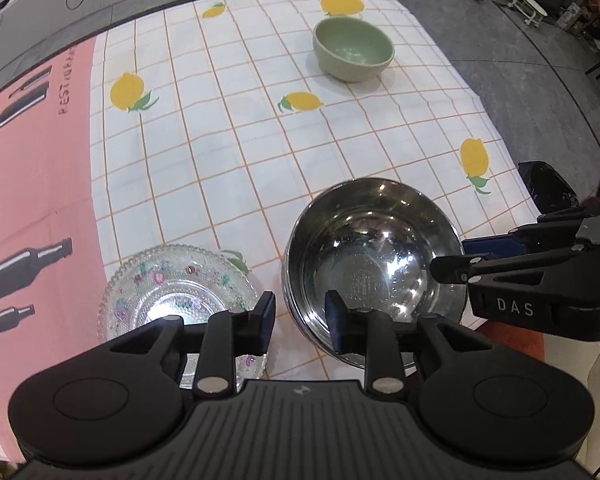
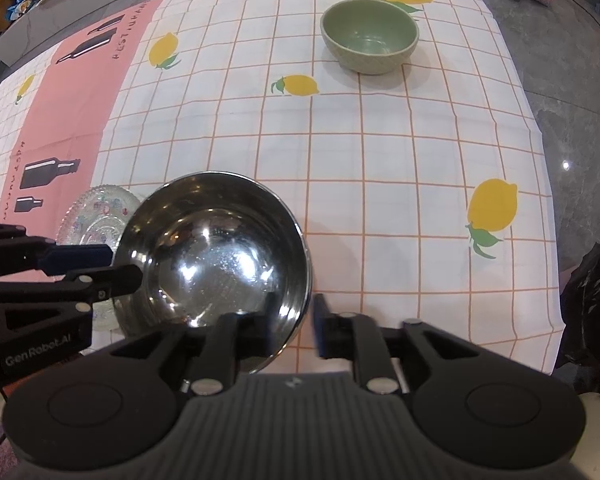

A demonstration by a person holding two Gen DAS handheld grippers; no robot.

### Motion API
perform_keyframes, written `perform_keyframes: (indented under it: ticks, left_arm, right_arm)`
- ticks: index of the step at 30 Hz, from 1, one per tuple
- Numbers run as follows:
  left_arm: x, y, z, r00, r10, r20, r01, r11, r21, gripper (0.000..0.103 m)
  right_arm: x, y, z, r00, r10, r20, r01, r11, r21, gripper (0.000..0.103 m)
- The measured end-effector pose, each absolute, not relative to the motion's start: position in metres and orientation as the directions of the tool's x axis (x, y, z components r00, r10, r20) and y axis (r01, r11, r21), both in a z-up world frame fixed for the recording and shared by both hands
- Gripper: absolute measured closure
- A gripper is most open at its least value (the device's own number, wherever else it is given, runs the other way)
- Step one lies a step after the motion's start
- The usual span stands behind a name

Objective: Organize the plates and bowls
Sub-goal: 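Lower the blue bowl into the orange bowl and open both grippers, then close both grippers on the rim of the pale green bowl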

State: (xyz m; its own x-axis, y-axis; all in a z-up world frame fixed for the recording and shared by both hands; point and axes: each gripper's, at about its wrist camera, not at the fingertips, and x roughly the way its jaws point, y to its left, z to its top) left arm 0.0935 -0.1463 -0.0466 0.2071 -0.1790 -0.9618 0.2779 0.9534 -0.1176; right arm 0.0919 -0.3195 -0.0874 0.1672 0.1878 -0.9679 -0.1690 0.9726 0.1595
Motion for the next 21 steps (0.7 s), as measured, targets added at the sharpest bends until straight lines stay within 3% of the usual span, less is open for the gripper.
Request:
perform_keyframes:
  ticks: [12, 21]
  left_arm:
    - [0.118, -0.128, -0.009, 0.347, -0.297, -0.889, 0.299, 0.934, -0.195, 0.065]
    - [0.143, -0.154, -0.005, 0.459, -0.297, -0.837, 0.369, 0.921, -0.125, 0.056]
  right_arm:
    - [0.103, -0.333, -0.067, 0.222, 0.222, -0.950, -0.121, 0.973, 0.199, 0.057]
    - [0.134, -0.351, -0.075, 0.249, 0.253, -0.935, -0.029, 0.967, 0.254, 0.057]
